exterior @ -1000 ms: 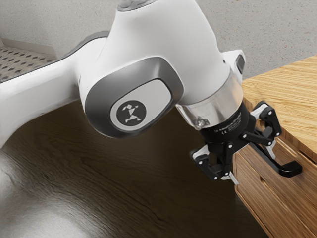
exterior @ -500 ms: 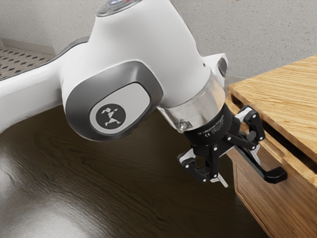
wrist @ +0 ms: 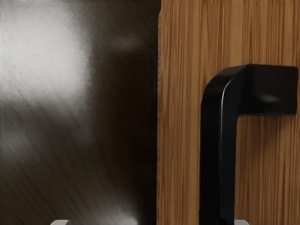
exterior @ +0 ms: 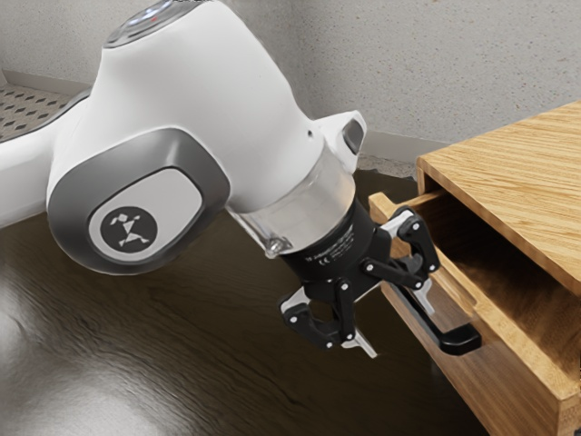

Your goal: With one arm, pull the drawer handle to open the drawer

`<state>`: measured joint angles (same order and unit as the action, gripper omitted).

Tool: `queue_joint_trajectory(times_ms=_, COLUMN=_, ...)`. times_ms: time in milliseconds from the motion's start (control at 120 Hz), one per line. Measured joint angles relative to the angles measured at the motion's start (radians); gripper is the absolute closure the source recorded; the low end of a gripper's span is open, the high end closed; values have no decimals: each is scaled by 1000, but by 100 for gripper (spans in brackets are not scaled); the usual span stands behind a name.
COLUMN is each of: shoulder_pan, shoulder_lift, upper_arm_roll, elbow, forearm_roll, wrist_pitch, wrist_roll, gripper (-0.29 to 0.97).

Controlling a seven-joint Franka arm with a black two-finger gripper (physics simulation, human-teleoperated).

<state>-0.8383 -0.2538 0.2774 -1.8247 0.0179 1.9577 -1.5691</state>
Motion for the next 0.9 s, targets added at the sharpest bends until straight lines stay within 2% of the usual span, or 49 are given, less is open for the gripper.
queue_joint_trajectory(times_ms=900, shoulder_pan=-24, shoulder_lift=-217, upper_arm_roll=-1, elbow=-225, forearm_roll=71, wrist_pitch=33, wrist_roll=-15, gripper=28)
